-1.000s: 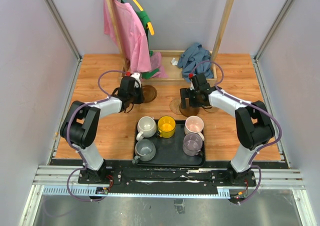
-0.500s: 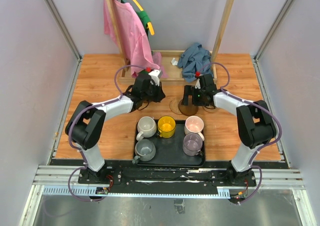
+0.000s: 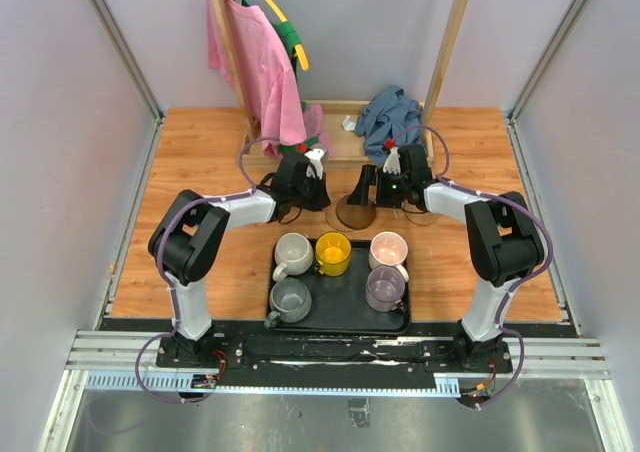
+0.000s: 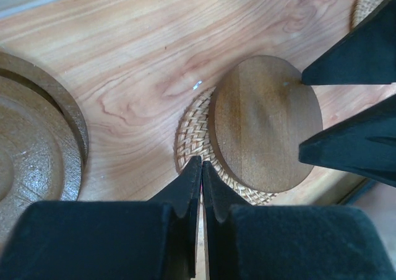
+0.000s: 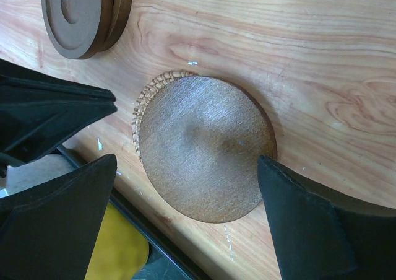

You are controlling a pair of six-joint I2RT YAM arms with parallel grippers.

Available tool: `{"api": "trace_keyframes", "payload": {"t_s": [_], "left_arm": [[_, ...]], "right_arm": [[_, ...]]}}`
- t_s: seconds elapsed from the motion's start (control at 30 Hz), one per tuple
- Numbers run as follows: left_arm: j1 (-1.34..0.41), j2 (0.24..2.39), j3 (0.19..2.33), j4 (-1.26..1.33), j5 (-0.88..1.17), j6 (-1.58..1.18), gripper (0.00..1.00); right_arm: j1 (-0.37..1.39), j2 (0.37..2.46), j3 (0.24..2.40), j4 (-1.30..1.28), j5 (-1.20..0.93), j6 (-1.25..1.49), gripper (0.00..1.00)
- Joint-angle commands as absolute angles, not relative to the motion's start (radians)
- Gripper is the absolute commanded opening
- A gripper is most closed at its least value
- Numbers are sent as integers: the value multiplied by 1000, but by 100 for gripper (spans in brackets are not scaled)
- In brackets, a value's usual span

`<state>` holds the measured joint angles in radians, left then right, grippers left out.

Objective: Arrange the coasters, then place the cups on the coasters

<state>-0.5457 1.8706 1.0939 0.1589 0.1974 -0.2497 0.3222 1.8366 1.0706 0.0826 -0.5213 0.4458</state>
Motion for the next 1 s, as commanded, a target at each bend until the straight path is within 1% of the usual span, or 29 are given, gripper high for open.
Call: {"api": "trace_keyframes", "payload": {"t_s": [0.0, 0.2, 0.33, 0.43, 0.53, 0.6, 0.77, 0.97], "left_arm": [[-548, 1911, 1123, 147, 225, -256, 7], [-552, 1916, 1124, 163, 259, -267, 7], [-559, 1876, 1103, 194, 269, -271, 7], [-563, 1843, 1089, 212, 273, -277, 10], [-566, 1834, 1082, 235, 286, -286, 19], [-568, 1856, 1092, 233, 291, -289, 22], [-572, 1937, 1132, 187, 277, -304, 22], [-572, 1995, 1168, 91, 225, -336, 20]], "right_arm": [[325, 1848, 1067, 1, -525, 445, 99], [318, 1804, 1029, -45, -437, 438, 99], [310, 1782, 992, -46, -392, 446, 99], [303, 1786, 981, -51, -386, 446, 99], [300, 1801, 976, -37, -413, 453, 98], [302, 1814, 973, -15, -455, 462, 99], [301, 1854, 998, 9, -545, 481, 99], [303, 1868, 1004, 68, -645, 519, 99]]}}
